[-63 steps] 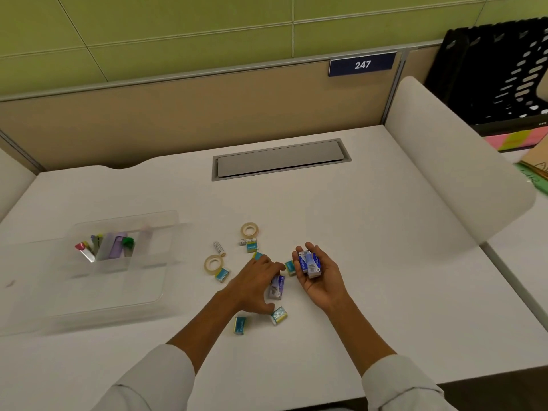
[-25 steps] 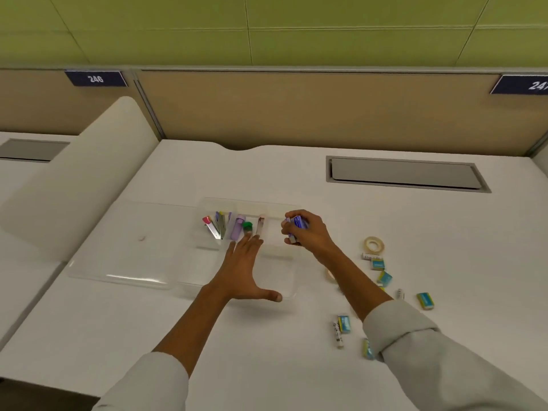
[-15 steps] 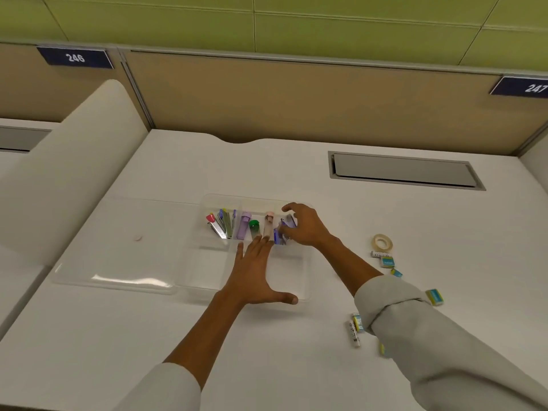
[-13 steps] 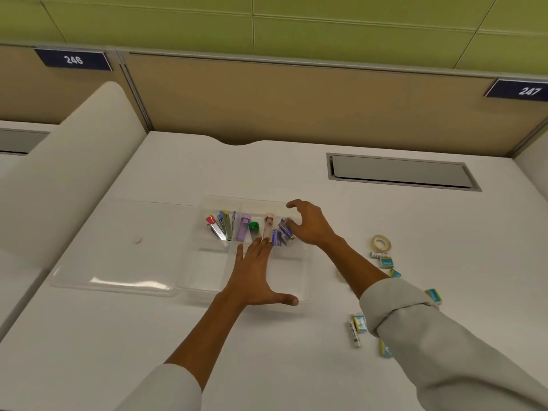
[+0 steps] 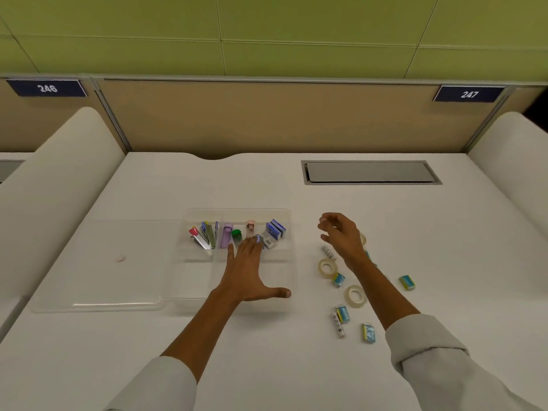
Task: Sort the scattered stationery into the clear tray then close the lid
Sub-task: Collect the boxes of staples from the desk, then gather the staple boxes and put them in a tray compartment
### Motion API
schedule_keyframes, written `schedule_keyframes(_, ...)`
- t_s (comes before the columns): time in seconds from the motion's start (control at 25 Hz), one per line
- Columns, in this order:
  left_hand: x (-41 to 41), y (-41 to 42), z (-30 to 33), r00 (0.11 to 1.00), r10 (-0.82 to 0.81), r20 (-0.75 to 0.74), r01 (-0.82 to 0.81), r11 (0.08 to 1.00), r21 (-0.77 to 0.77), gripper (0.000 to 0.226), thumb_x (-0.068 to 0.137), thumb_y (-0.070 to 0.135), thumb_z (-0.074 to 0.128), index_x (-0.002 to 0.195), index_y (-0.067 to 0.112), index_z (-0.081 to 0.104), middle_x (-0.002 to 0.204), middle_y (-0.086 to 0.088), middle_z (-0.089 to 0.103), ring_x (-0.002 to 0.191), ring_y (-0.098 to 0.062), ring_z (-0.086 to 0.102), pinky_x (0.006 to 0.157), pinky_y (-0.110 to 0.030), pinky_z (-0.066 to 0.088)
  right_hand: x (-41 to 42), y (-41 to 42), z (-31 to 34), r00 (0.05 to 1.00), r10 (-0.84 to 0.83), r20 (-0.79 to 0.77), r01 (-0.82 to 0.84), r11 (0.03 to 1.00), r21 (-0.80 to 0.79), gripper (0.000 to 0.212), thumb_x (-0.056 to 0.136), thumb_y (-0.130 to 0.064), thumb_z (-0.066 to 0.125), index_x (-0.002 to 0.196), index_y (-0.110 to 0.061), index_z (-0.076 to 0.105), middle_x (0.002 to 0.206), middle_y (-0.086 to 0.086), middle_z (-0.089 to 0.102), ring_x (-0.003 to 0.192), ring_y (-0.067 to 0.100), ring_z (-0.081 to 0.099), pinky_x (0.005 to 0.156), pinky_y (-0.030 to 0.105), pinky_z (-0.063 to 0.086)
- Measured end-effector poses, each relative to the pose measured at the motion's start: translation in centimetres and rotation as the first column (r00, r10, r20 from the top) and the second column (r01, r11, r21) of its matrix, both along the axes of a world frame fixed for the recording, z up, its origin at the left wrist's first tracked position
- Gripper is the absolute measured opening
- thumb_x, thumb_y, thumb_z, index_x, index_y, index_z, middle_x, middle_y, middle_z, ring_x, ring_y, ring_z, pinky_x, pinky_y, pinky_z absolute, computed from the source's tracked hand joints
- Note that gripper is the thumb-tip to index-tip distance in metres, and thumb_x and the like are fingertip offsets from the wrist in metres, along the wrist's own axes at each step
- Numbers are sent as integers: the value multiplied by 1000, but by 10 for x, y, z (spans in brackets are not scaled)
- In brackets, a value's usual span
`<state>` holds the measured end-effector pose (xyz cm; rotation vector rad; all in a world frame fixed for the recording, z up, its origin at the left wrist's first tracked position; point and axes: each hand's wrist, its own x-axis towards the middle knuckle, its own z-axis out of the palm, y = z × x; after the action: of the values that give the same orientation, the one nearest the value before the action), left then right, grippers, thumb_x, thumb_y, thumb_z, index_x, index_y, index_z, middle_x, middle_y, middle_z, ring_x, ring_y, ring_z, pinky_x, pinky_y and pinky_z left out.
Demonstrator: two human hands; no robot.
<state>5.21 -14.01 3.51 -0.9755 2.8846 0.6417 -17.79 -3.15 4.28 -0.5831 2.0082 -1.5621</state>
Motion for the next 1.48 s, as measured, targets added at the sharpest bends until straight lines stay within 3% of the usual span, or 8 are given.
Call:
schedule_keyframes(0.16, -30, 29, 7, 987, -95, -133, 92, 995, -34, 130, 52, 92, 54, 151, 17, 15, 161, -3, 8, 149, -21, 2, 122, -47, 8, -4, 55, -1, 920, -105, 377, 159, 981, -114, 29, 103, -29, 52, 119, -8, 63, 118, 11, 71, 109, 25, 70, 91, 39, 59)
schedule_keyframes(0.36, -73, 90, -4, 936, -259, -237, 250, 966, -70, 90, 73, 66, 65, 143, 16, 36, 156, -2, 28, 146, -18, 19, 115, -37, 31, -13, 121, -18, 712, -113, 693, 294, 944, -148, 44, 103, -46, 44, 115, -7, 62, 120, 16, 70, 112, 31, 69, 83, 38, 61)
schedule_keyframes(0.52, -85, 134, -23, 942, -266, -207, 263, 964, -40, 74, 72, 52, 72, 133, 16, 48, 136, -2, 48, 124, -19, 47, 97, -28, 44, -21, 157, -30, 640, -92, 763, 328, 931, -163, 49, 102, -47, 46, 120, -5, 61, 126, 21, 68, 117, 37, 66, 96, 46, 55)
schedule_keyframes(0.84, -93, 164, -41, 994, -88, -61, 90, 995, 30, 43, 79, 27, 68, 118, 18, 54, 116, -1, 59, 109, -19, 54, 85, -26, 44, -18, 182, -37, 481, 81, 873, 352, 894, -277, 70, 94, -62, 47, 130, -3, 57, 128, 24, 66, 119, 40, 64, 99, 50, 53)
schedule_keyframes(1.04, -100, 173, -33, 942, 51, -331, -43, 999, 32, 39, 71, 28, 73, 105, 15, 61, 99, -2, 65, 88, -18, 60, 75, -24, 48, -13, 182, -46, 442, 109, 890, 329, 904, -274, 76, 91, -66, 49, 134, -4, 57, 129, 22, 66, 124, 38, 62, 111, 52, 43)
schedule_keyframes(1.2, -116, 192, -16, 898, -53, -436, 74, 997, 30, 37, 72, 34, 72, 104, 19, 60, 93, 3, 64, 83, -11, 58, 71, -21, 47, 1, 177, -44, 419, 127, 899, 240, 939, -245, 80, 86, -69, 51, 134, -6, 59, 125, 18, 69, 119, 35, 63, 98, 46, 52)
schedule_keyframes(1.32, -122, 202, -12, 880, -157, -448, 182, 983, 13, 42, 74, 29, 73, 112, 20, 60, 100, 2, 65, 93, -12, 57, 78, -22, 47, 11, 183, -45, 341, 153, 927, 315, 911, -266, 88, 77, -73, 58, 133, -4, 62, 134, 20, 64, 125, 36, 60, 102, 48, 51)
schedule_keyframes(1.48, -111, 191, -16, 822, -209, -530, 199, 977, -76, 43, 68, 27, 72, 108, 14, 59, 104, 2, 61, 96, -12, 54, 82, -23, 48, 9, 195, -50, 283, 185, 941, 453, 839, -301, 90, 83, -71, 56, 137, 0, 54, 136, 24, 61, 125, 40, 60, 106, 50, 47)
